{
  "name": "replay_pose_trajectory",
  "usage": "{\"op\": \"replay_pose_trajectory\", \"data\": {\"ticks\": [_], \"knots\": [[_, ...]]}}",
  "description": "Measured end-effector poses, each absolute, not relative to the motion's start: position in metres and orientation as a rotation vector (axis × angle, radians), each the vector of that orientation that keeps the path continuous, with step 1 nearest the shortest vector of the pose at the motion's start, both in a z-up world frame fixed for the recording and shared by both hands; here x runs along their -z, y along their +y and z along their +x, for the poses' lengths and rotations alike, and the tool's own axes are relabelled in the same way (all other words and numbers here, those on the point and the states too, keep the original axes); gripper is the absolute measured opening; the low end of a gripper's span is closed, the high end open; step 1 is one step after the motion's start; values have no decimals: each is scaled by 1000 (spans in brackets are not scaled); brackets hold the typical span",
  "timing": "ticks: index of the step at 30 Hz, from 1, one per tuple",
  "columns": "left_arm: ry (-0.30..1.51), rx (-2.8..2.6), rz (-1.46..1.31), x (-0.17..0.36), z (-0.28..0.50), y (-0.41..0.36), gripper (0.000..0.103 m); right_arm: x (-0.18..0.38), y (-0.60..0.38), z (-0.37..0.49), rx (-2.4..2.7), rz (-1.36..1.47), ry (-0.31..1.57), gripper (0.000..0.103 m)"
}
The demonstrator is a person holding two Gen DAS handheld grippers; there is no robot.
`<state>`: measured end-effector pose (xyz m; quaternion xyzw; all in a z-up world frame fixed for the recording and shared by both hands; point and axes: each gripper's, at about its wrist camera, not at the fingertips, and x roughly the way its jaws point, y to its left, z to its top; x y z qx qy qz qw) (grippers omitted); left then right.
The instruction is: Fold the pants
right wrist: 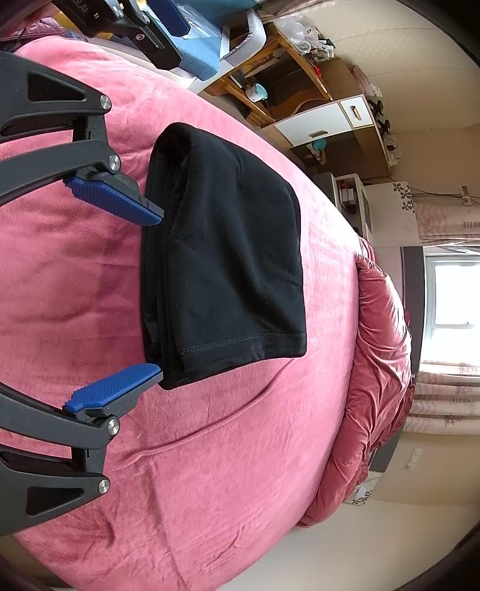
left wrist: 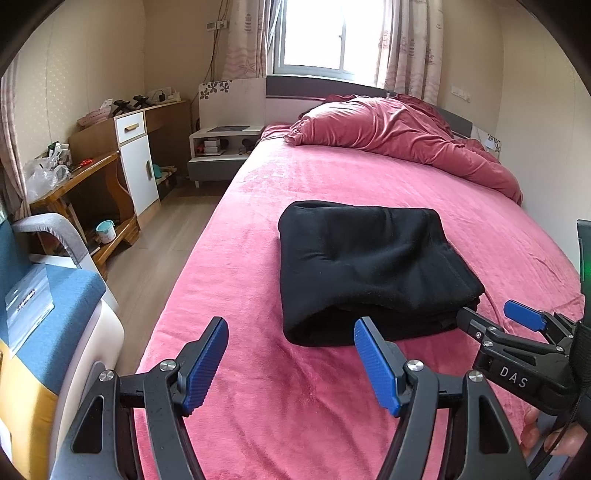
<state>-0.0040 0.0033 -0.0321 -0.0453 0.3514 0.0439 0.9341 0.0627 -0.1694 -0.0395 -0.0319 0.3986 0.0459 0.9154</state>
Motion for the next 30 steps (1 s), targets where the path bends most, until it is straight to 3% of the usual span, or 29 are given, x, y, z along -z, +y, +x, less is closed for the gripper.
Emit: {"op": "replay_pose_trajectory", "data": {"ticks": [30], "knots": [[719,-95,-59,37,-7,-2,72,47,-175,63,-95,-72,837,80]]}}
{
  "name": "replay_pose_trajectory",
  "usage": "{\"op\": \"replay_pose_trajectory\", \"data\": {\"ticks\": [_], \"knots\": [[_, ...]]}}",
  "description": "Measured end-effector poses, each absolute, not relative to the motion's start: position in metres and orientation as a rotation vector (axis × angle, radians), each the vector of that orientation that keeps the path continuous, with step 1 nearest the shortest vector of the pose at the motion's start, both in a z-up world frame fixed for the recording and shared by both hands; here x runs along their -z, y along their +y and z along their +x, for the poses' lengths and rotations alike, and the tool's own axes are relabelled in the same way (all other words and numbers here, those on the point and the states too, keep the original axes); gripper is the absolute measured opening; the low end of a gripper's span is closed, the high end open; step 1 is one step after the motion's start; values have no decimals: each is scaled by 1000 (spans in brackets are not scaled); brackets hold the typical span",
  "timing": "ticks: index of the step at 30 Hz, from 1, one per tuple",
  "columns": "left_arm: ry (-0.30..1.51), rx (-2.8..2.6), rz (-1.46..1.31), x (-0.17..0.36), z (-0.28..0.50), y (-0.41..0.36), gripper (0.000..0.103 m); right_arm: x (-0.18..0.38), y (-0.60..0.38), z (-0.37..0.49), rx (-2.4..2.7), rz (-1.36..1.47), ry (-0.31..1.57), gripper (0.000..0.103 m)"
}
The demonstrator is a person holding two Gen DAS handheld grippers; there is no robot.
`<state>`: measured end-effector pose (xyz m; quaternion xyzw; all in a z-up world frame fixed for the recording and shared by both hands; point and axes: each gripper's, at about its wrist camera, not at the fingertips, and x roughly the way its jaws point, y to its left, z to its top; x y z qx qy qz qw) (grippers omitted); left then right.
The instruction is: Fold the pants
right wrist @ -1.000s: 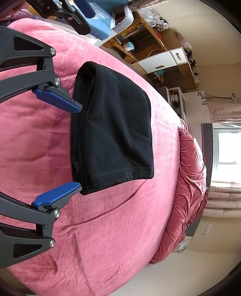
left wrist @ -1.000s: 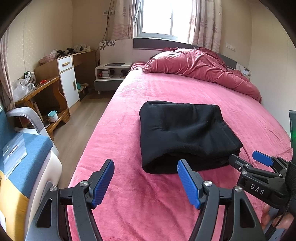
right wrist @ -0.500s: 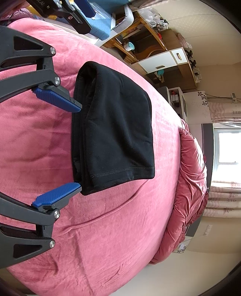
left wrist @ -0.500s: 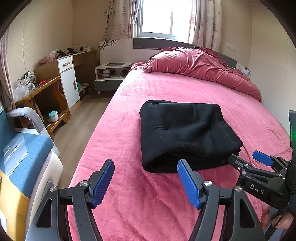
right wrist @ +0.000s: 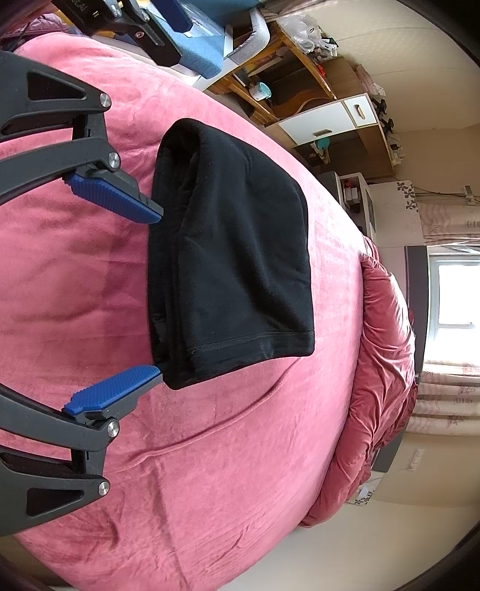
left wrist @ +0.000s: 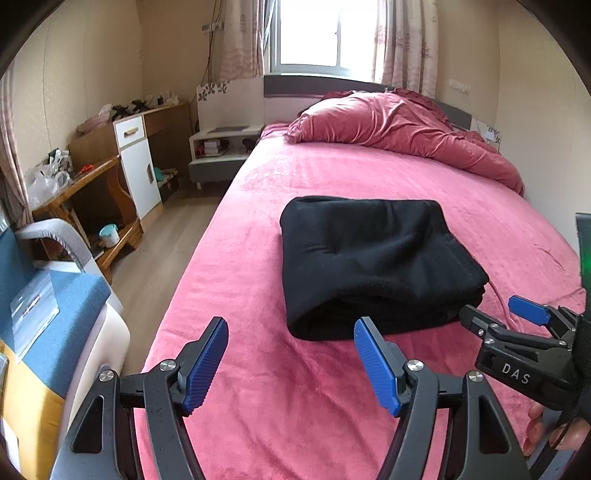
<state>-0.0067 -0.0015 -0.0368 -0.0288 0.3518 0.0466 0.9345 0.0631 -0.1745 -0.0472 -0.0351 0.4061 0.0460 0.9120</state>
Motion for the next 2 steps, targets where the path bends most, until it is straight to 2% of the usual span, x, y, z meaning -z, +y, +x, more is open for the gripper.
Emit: {"op": "replay_pose_trajectory", "data": {"ticks": [2], "knots": [[723,-88,-69,38,-7,-2,72,49,-176,63,-92,-72,840,80]]}}
